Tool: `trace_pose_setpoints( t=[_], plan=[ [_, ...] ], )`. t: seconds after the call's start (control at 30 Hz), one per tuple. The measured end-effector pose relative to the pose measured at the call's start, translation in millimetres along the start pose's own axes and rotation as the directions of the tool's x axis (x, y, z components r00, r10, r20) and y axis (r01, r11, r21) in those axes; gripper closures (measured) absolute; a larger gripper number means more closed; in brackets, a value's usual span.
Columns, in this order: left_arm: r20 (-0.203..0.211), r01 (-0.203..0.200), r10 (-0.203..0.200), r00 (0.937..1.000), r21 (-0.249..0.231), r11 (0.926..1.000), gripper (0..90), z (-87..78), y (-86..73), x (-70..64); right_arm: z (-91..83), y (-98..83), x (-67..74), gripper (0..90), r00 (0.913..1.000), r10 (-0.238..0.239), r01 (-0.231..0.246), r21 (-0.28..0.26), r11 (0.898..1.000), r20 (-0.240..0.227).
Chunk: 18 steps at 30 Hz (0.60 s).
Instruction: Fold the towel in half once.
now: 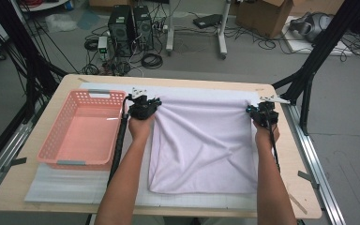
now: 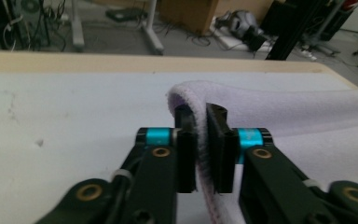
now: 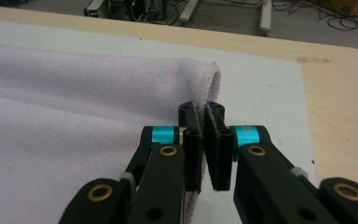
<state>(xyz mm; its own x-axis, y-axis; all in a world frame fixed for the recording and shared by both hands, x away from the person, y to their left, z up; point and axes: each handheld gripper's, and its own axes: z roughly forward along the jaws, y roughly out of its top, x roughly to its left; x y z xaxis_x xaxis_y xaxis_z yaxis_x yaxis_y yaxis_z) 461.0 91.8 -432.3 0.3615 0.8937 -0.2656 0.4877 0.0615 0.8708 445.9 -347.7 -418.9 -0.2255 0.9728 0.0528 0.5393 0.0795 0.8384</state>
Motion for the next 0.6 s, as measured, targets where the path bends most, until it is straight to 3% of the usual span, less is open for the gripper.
trace_pose_setpoints(
  t=[0.03,0.07,0.1,0.2,0.33,0.47,0.6],
  plan=[
    [0.005,0.032,-0.032,0.9995,0.040,0.9987,61.3,2.0,-3.0,3.1,2.4,-1.3,0.9,71.4,0.9999,0.012,-0.012,0.018,1.000,0.008],
    [0.010,0.039,-0.039,0.9992,0.060,0.9974,51.9,2.6,-4.6,4.5,2.9,-2.8,1.0,68.2,0.9994,0.033,-0.034,0.027,0.999,0.007],
    [0.014,0.025,-0.026,0.9996,0.083,0.9962,49.4,2.8,-6.4,5.4,2.5,-3.6,1.0,68.0,0.9993,0.038,-0.038,0.027,0.999,-0.006],
    [0.024,-0.020,0.017,0.9996,0.097,0.9951,49.0,-0.7,-8.5,4.2,-4.2,-5.5,0.9,67.5,0.9998,0.012,-0.012,0.026,1.000,-0.015],
    [0.066,-0.036,0.029,0.9974,0.120,0.9921,48.5,-7.3,-6.4,-1.2,-16.6,-8.3,-0.8,66.8,0.9984,0.017,-0.016,0.022,1.000,-0.053],
    [0.103,-0.081,0.066,0.9924,0.143,0.9864,48.5,-14.7,-4.3,-11.8,-30.1,-14.2,1.2,66.2,0.9962,-0.007,0.008,0.016,1.000,-0.087],
    [0.124,-0.093,0.081,0.9889,0.091,0.9915,50.9,-26.3,-6.7,-21.7,-44.9,-15.6,3.7,64.3,0.9945,-0.010,0.013,0.035,0.999,-0.104]
  ],
)
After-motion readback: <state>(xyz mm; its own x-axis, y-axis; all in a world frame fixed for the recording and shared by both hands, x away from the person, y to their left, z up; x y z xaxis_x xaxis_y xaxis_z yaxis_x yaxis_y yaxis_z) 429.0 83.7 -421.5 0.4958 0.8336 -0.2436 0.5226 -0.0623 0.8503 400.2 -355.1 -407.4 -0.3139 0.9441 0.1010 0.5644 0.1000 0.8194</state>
